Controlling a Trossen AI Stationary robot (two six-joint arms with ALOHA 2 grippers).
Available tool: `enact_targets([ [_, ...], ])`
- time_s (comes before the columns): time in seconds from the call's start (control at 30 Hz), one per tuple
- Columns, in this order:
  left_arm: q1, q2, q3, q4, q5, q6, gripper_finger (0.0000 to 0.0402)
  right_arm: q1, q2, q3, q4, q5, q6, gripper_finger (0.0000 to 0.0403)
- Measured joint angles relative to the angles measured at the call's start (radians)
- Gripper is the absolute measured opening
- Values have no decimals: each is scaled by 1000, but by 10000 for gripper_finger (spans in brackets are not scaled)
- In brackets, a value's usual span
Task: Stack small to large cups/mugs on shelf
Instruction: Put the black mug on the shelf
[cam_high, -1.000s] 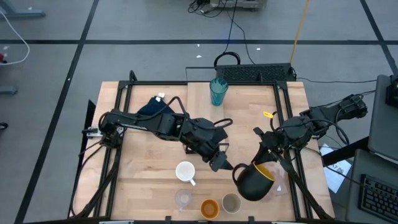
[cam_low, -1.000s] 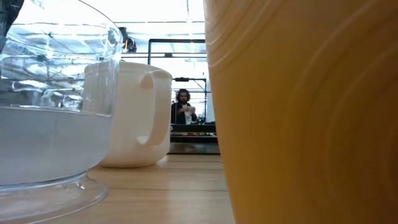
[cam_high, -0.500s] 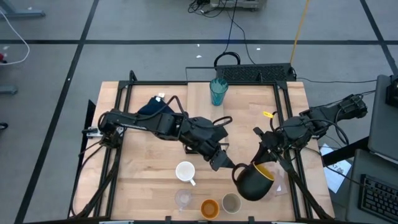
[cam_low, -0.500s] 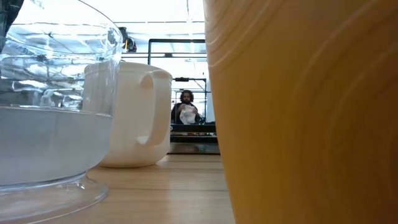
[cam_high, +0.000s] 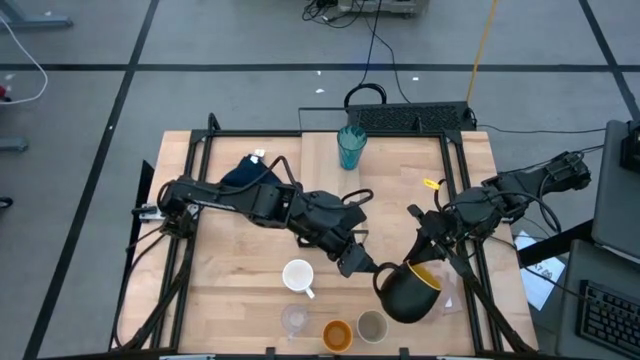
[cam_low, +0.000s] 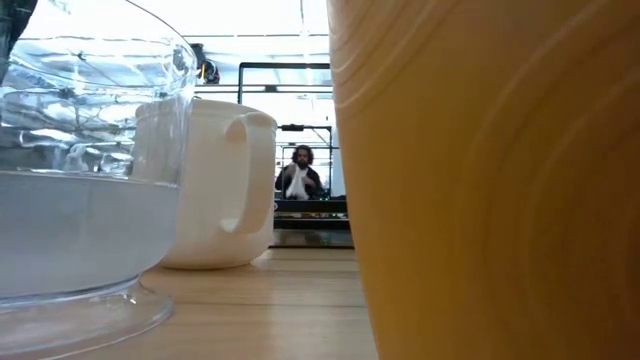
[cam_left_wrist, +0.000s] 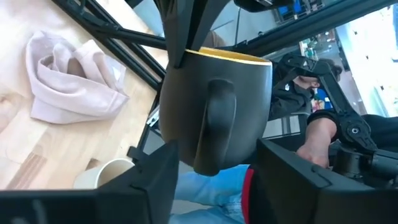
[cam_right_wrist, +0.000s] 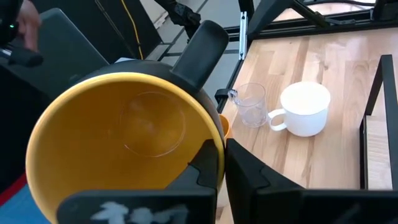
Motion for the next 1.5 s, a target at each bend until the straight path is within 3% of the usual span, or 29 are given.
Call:
enact_targets([
  [0.2,-8,37,0,12,43,-35,260,0,1,0,18,0,-1,1],
  [0.4,-12,80,-1,110,54,-45,262,0,36,0,21,-57,3,1],
  [1.03,-14,81,-1,77,77,-61,260,-1,62,-1,42,-103,-4,1],
  [1.2,-14,81,-1,76,75,-52,212,-1,62,-1,40,-103,-3,1],
  [1.43,-14,81,0,124,71,45,70,-1,62,-1,40,-104,-4,1],
  [1.5,-14,81,0,130,74,67,70,-1,61,-1,45,-103,-2,1],
])
